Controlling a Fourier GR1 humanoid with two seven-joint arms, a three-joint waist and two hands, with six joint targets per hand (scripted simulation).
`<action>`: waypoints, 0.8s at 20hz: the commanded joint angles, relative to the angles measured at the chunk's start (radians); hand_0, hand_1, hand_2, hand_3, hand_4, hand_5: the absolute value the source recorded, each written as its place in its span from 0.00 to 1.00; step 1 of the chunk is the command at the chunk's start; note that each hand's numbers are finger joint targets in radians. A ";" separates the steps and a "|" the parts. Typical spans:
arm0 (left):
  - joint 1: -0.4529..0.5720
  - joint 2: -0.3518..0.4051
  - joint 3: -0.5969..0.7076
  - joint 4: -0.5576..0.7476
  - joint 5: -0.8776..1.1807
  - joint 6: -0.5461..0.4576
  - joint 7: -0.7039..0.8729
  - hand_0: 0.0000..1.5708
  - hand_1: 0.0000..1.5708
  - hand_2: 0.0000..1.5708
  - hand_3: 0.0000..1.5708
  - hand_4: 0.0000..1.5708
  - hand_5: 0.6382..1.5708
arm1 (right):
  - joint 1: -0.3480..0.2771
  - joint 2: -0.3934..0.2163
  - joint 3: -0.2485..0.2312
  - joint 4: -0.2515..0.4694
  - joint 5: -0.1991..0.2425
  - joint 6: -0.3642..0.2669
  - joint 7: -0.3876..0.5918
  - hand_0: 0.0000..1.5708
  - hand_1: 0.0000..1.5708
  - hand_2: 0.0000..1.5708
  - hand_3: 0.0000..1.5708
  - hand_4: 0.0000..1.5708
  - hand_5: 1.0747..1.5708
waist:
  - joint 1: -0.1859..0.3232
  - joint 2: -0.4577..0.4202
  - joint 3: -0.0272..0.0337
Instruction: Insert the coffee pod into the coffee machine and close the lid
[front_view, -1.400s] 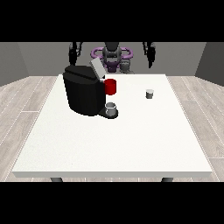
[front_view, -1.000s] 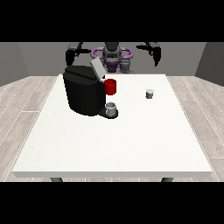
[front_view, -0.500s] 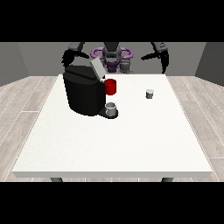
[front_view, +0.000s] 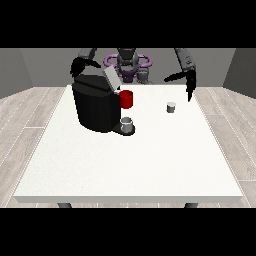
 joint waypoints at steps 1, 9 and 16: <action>-0.029 -0.032 -0.038 0.079 -0.065 0.035 -0.005 0.00 0.00 0.00 0.00 0.00 1.00 | -0.008 0.015 0.028 0.038 -0.020 -0.037 -0.012 0.00 0.00 0.00 0.00 0.18 1.00 | 0.021 0.008 0.0004; -0.147 -0.022 -0.085 0.196 -0.169 0.063 0.022 0.00 0.00 0.00 0.00 0.00 1.00 | -0.122 -0.010 -0.023 0.115 0.013 -0.048 0.053 0.00 0.00 0.00 0.00 0.25 1.00 | 0.023 0.040 0.0005; -0.184 0.009 -0.058 0.347 -0.233 0.112 -0.114 0.28 0.28 0.39 0.19 0.00 1.00 | -0.095 -0.005 0.004 0.140 0.048 -0.053 -0.006 0.00 0.00 0.00 0.00 0.27 1.00 | 0.002 0.089 0.0001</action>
